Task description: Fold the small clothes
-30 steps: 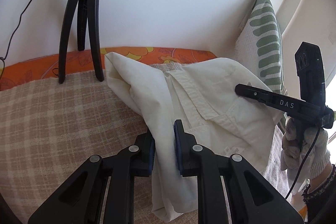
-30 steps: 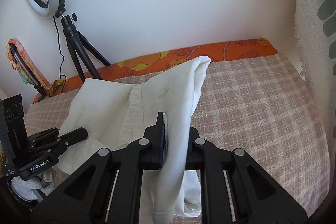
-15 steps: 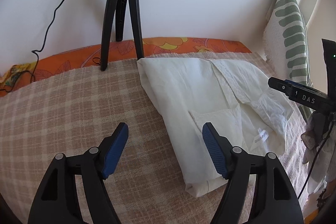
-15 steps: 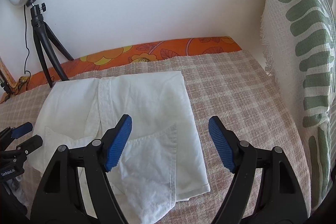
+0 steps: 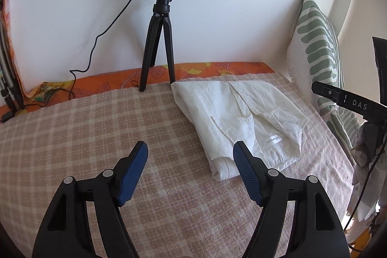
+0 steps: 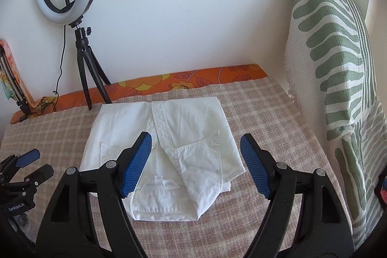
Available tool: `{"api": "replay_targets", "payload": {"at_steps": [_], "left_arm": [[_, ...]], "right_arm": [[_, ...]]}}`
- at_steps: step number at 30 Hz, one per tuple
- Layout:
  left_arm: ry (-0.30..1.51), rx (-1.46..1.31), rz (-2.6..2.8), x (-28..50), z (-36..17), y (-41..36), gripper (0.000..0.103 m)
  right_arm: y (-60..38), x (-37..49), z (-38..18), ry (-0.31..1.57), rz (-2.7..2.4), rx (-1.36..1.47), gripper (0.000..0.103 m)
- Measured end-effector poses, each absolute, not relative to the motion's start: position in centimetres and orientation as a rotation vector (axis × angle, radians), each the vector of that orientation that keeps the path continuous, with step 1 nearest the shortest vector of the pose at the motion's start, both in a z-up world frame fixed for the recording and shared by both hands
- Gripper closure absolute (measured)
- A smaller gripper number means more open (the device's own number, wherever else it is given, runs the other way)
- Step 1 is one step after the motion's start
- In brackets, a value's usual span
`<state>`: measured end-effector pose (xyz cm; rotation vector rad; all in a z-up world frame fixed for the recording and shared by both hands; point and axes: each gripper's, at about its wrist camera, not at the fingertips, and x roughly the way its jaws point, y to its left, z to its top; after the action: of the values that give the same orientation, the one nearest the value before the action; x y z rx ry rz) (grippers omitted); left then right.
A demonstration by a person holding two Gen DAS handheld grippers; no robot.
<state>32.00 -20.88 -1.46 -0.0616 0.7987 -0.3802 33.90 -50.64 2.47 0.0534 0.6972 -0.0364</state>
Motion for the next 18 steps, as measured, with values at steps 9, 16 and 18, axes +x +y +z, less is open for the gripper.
{"api": "replay_targets", "payload": {"at_steps": [9, 16, 18], "left_arm": [[0.708, -0.075, -0.401, 26.3, 2.5, -17.3, 0.030], [0.629, -0.057, -0.445, 21.3, 4.4, -15.0, 0.030], [0.601, -0.043, -0.449, 19.8, 4.7, -14.5, 0.030]], "right_arm": [[-46.6, 27.3, 6.1, 0.635, -0.019, 0.064, 0.017], [-43.3, 20.9, 6.8, 0.575, -0.034, 0.078, 0.008], [-42.6, 19.2, 6.7, 0.547, -0.044, 0.093, 0.002]]}}
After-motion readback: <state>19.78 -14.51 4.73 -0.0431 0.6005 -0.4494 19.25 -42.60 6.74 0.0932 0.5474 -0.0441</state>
